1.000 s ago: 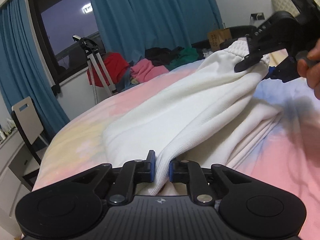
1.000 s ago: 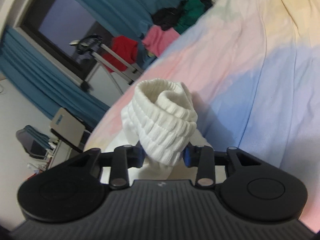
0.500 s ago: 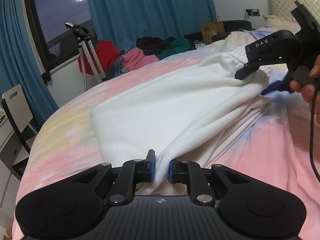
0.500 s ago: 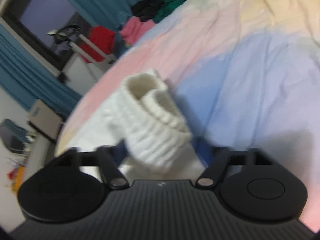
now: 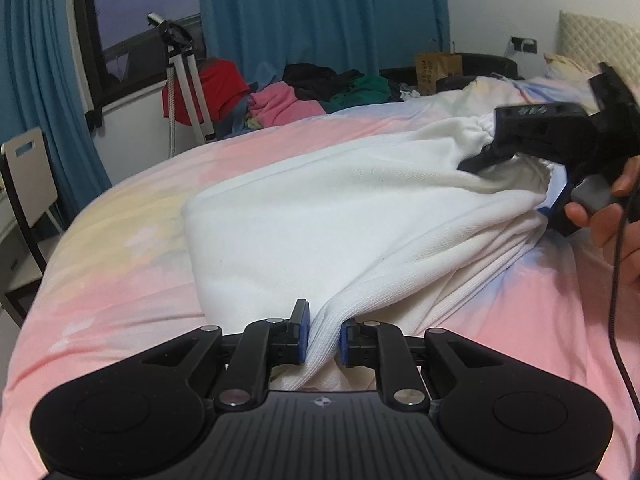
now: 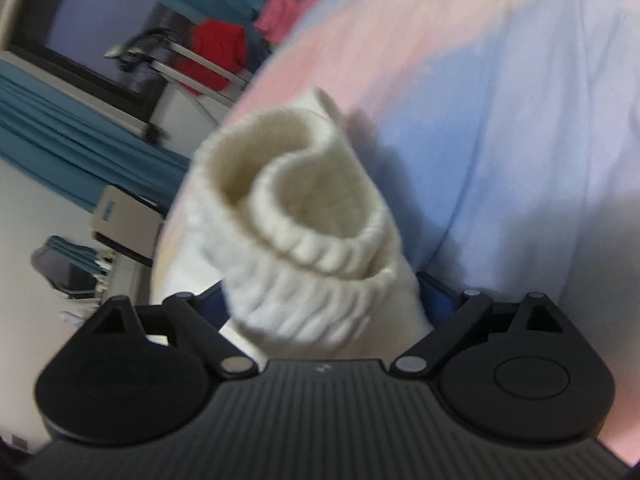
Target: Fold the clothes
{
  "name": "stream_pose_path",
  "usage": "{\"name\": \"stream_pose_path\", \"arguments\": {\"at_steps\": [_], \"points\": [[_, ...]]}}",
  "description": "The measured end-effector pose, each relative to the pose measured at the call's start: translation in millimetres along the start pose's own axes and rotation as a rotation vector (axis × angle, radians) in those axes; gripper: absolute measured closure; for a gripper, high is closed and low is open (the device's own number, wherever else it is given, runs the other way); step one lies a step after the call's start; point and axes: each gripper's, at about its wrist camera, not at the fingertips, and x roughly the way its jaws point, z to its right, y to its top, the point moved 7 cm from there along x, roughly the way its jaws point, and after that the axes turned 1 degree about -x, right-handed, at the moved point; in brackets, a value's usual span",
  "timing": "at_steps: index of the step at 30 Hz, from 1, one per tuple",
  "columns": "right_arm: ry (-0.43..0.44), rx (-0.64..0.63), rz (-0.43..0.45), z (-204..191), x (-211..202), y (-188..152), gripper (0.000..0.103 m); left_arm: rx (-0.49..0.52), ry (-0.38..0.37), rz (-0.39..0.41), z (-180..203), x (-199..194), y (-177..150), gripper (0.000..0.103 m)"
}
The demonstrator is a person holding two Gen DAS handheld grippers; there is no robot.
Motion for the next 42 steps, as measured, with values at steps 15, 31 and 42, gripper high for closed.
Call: {"name": "stream_pose_path", "arguments": {"at_steps": [15,31,42], "points": [[-0.05,-0.125,0.065,-33.7,-32.3,-8.3,0.041,-0.21,-0.127,-0.003,-19.7,-20.5,12.2,0.073],[-0.045,-0.004,-0.008,-19.4,6.7,2.8,0.018,-0.953,-0.277,-0.001,-119.9,-9.3,-14.8,0.038],[-0.061,-0.103,0.055,-36.9,8.0,-1.9,0.061,-1.091,-0.32,-0.146,-123.3,11.3,-45.4,0.041]]}}
